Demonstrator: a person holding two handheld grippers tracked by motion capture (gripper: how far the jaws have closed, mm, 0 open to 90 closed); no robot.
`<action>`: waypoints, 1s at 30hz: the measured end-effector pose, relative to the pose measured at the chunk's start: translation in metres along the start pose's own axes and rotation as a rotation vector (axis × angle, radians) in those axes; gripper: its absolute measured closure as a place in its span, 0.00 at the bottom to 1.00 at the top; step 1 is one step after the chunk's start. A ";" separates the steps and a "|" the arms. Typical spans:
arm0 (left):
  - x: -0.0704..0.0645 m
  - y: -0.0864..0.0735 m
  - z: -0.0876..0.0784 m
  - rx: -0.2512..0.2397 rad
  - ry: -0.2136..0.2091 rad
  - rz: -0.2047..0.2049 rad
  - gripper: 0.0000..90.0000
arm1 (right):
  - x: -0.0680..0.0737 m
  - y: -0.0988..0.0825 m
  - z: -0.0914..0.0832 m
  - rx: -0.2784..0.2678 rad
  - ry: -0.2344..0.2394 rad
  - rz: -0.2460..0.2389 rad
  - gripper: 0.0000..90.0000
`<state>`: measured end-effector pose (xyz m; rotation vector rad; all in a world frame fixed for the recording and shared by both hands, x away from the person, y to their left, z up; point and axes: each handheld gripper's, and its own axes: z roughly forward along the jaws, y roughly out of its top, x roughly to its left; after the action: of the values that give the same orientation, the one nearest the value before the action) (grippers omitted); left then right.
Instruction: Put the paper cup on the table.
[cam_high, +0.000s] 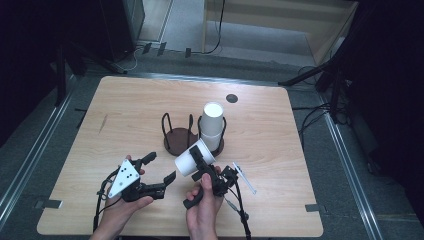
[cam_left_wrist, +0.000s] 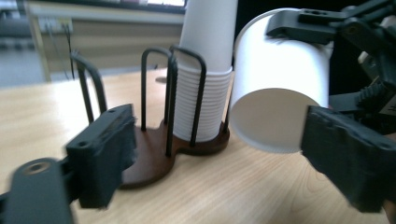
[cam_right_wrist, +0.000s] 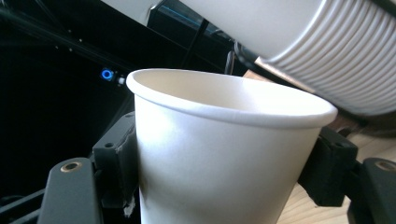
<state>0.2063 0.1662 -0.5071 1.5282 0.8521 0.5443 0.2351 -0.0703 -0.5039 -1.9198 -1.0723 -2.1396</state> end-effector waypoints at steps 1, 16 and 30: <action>0.000 0.000 0.000 0.000 0.000 0.000 0.10 | 0.000 0.000 0.000 0.000 0.000 0.000 0.29; 0.042 -0.003 -0.021 0.133 0.189 -0.083 0.00 | -0.003 0.007 -0.004 -0.038 -0.011 -0.249 0.29; 0.107 -0.022 -0.057 0.240 0.376 -0.139 0.00 | -0.005 0.021 -0.011 -0.036 -0.052 -0.434 0.29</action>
<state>0.2246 0.2849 -0.5347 1.5916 1.3429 0.6556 0.2372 -0.0937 -0.4994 -1.9060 -1.5973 -2.3349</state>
